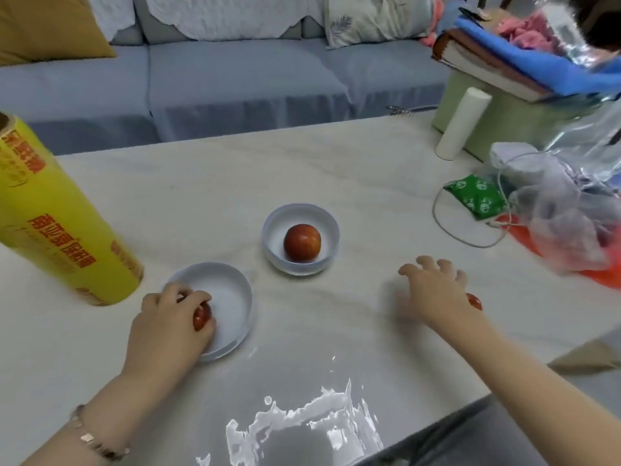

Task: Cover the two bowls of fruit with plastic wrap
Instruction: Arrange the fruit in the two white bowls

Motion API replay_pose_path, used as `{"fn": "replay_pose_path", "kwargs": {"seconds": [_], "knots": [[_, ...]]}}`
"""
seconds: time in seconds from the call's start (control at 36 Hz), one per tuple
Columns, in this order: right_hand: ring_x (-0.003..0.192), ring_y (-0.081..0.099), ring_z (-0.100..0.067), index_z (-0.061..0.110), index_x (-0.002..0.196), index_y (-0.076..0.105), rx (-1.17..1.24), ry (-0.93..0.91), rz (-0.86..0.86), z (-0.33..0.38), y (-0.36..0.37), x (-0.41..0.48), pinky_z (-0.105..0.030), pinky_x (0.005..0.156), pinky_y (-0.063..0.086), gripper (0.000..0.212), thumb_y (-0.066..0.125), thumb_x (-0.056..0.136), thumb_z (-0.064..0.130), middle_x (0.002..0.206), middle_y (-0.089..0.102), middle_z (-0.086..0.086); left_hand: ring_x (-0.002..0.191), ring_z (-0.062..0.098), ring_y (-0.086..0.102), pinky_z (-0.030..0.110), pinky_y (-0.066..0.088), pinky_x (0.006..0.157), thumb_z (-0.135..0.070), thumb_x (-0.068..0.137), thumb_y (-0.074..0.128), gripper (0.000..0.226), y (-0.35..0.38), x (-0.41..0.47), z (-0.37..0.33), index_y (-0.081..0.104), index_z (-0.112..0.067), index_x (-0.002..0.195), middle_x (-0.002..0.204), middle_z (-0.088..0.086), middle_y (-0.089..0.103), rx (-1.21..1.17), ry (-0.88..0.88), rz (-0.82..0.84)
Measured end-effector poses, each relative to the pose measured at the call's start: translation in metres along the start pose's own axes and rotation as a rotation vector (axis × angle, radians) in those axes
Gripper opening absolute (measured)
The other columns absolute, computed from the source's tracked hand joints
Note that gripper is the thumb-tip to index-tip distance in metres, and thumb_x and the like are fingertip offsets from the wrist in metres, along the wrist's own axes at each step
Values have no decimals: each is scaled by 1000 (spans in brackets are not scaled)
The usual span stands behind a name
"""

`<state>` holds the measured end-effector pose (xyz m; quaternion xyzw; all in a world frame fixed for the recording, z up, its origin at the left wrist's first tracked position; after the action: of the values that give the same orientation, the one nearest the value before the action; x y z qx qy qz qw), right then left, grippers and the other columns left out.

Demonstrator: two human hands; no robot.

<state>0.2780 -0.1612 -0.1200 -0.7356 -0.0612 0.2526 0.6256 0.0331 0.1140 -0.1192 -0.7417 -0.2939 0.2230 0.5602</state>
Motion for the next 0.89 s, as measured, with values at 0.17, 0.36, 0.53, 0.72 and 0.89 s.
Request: {"fn": "replay_pose_path", "kwargs": {"seconds": [0.17,0.36,0.53,0.72,0.89], "knots": [[115,44,-35,23,130,42,92,192,123,-66,36,2,-41,93,41,45,46,85,18,128,41,-9,108,30,40,38,40,78,-21,81,65,28,4,0,2,66,-20,109,120,2,57,-126,-82,-7],[99,54,-31,11,123,47,392,29,-17,-31,6,-17,-31,80,43,58,69,73,30,122,39,-11,105,21,48,32,40,74,-25,77,72,29,-3,2,0,65,-25,105,111,-7,60,-189,19,20],[107,47,-18,26,118,53,602,-433,-133,94,-62,-49,-19,78,33,55,74,67,26,102,52,0,104,14,50,29,40,76,-31,77,72,30,-5,0,1,62,-33,105,102,-24,51,-203,92,23],[99,55,-22,29,118,52,402,-838,0,242,-56,-68,-35,84,47,51,66,70,24,109,56,-3,107,9,49,26,42,79,-33,77,66,30,-7,-2,1,61,-34,107,111,-20,55,-253,93,29],[96,53,-30,25,117,54,212,-876,15,276,-35,-65,-32,79,40,34,52,84,21,114,46,-9,110,11,51,22,41,87,-26,77,67,38,-8,-1,7,58,-29,114,110,-14,53,-310,126,100]]}}
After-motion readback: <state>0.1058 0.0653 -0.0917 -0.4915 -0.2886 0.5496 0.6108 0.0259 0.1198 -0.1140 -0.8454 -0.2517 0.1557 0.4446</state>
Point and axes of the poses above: each hand's wrist, its own x-axis towards the middle knuckle, its own y-axis out of the palm, z = x × y, the point moved 10 cm from there along x, towards the middle knuckle
